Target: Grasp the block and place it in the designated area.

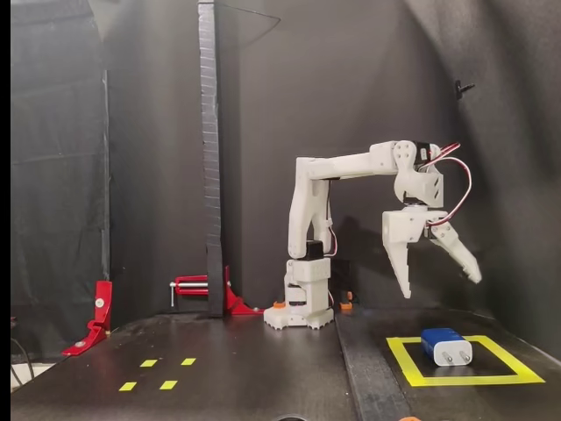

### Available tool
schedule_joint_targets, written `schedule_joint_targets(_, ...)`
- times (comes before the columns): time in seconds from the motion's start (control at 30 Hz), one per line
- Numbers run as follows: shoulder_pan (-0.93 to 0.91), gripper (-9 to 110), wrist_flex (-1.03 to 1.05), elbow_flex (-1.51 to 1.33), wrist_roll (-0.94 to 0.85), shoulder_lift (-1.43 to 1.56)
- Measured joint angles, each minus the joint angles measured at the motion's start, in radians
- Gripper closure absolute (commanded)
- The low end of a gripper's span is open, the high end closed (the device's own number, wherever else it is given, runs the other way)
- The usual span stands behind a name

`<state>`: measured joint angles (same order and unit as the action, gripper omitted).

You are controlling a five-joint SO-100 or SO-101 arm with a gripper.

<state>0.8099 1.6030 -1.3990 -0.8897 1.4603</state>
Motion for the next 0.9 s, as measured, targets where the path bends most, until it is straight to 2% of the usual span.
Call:
schedule_joint_targets(0.2,0.002,101,0.0,0.003,0.0,0.0)
schedule_joint_targets(0.53,-0.006,101,-0.014,0.003,0.043,0.0)
schedule_joint_targets(0.7,-0.006,102,-0.041,0.003,0.206,0.0)
schedule_joint_targets(0.9,-0.02,102,-0.048,0.003,0.615,0.0)
